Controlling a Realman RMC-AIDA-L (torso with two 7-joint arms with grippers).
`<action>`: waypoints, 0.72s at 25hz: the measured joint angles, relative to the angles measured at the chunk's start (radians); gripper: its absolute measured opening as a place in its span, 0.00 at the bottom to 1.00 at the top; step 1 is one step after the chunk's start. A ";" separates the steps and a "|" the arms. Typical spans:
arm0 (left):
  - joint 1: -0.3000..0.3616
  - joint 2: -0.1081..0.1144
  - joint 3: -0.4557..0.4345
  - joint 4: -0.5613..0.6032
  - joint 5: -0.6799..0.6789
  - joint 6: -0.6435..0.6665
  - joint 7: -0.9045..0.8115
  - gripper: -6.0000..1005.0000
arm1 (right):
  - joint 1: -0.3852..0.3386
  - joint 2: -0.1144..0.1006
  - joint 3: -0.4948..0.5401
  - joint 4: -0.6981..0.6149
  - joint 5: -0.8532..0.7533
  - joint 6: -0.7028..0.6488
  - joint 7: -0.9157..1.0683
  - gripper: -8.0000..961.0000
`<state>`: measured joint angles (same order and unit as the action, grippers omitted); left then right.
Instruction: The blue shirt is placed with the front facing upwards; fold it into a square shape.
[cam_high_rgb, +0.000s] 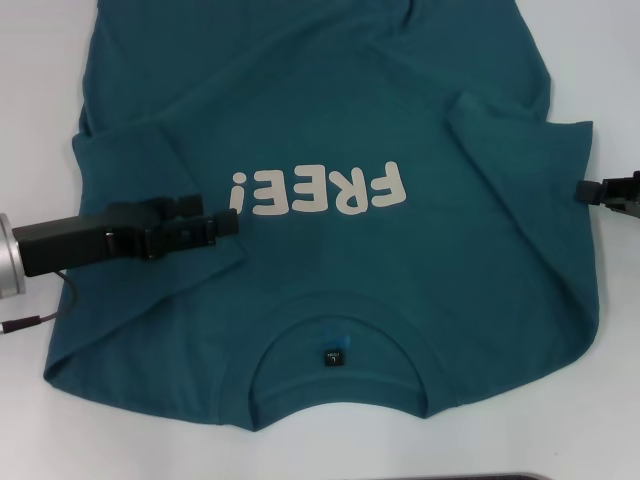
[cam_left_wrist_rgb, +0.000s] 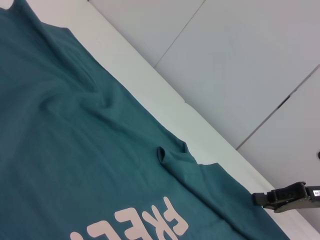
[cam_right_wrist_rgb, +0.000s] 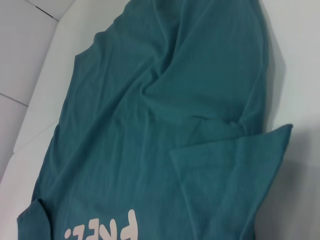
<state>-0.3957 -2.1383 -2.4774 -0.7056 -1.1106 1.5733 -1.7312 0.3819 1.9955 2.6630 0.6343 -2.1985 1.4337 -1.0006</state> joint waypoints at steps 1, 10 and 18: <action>0.000 0.000 0.000 0.000 0.000 0.000 0.001 0.88 | 0.000 0.000 0.000 -0.001 0.000 0.000 0.000 0.28; -0.002 0.000 0.000 0.000 0.000 0.001 0.002 0.89 | 0.007 0.001 -0.005 -0.008 0.025 0.026 -0.031 0.02; -0.010 -0.001 0.000 0.000 0.000 -0.004 0.002 0.88 | 0.053 0.020 -0.046 -0.012 0.025 0.069 -0.052 0.05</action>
<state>-0.4058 -2.1396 -2.4774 -0.7056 -1.1106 1.5696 -1.7295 0.4349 2.0159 2.6170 0.6226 -2.1736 1.5032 -1.0526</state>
